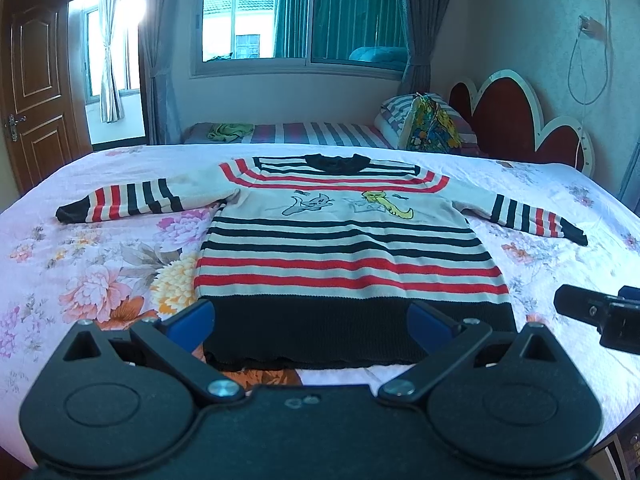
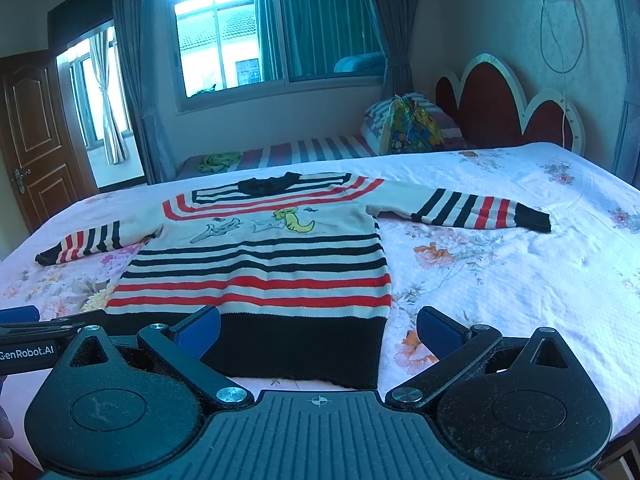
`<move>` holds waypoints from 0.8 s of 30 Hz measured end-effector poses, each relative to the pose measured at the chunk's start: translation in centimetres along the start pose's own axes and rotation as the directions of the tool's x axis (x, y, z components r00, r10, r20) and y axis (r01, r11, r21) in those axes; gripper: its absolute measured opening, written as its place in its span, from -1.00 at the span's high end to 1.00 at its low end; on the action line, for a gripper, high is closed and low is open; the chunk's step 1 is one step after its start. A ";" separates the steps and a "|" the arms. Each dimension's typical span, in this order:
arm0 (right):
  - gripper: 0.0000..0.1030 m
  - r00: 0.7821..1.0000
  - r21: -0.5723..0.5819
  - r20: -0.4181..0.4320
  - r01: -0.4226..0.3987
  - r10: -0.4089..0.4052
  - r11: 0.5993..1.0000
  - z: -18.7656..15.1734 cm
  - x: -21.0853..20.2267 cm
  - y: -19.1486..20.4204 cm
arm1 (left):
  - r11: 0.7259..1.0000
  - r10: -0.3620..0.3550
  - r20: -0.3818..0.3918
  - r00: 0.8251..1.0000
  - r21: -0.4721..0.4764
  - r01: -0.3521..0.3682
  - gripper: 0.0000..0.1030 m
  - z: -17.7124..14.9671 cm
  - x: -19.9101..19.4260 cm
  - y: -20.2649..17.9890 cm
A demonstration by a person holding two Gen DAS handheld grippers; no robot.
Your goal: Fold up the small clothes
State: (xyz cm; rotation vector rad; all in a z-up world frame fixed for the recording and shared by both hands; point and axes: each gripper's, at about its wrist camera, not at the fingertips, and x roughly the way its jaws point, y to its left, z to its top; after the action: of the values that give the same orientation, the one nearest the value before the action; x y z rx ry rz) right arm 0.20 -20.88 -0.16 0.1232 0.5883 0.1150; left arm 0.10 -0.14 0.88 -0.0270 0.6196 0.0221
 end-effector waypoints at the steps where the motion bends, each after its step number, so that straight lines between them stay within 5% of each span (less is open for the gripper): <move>1: -1.00 1.000 -0.001 0.000 0.000 0.000 1.000 0.0 0.0 0.0 | 1.000 -0.002 0.001 1.000 0.001 0.002 -0.98 0.0 0.0 0.0; 24: -1.00 1.000 0.001 -0.002 -0.004 0.004 1.000 -0.1 0.0 0.4 | 1.000 -0.008 0.003 1.000 0.013 0.008 -0.98 0.0 0.0 -0.2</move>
State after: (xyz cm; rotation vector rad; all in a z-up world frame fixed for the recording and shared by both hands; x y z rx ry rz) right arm 0.11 -20.46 -0.16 0.1253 0.5905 0.1187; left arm 0.09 -0.34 0.87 -0.0167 0.6165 0.0101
